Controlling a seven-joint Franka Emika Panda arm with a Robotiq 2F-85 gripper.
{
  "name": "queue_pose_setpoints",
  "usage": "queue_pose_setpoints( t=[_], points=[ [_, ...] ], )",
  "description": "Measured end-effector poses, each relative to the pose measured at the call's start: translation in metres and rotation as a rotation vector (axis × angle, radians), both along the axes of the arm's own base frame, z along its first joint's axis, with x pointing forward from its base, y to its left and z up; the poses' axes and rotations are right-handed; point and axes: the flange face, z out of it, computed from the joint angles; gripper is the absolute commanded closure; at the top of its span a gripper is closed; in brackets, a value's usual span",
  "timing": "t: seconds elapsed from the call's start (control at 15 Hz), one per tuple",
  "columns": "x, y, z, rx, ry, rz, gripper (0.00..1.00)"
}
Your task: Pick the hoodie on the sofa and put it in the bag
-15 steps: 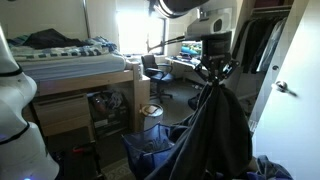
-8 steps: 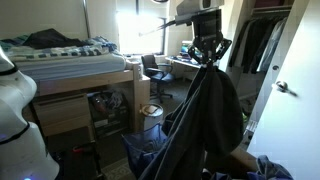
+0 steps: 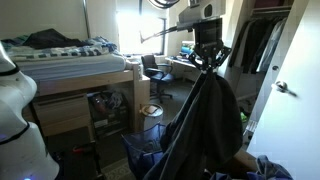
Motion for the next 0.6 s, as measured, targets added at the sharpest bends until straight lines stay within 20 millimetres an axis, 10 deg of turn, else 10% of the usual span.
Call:
queue_pose_setpoints(
  t=[0.6],
  points=[
    [0.009, 0.063, 0.048, -0.111, -0.076, 0.135, 0.98]
  ],
)
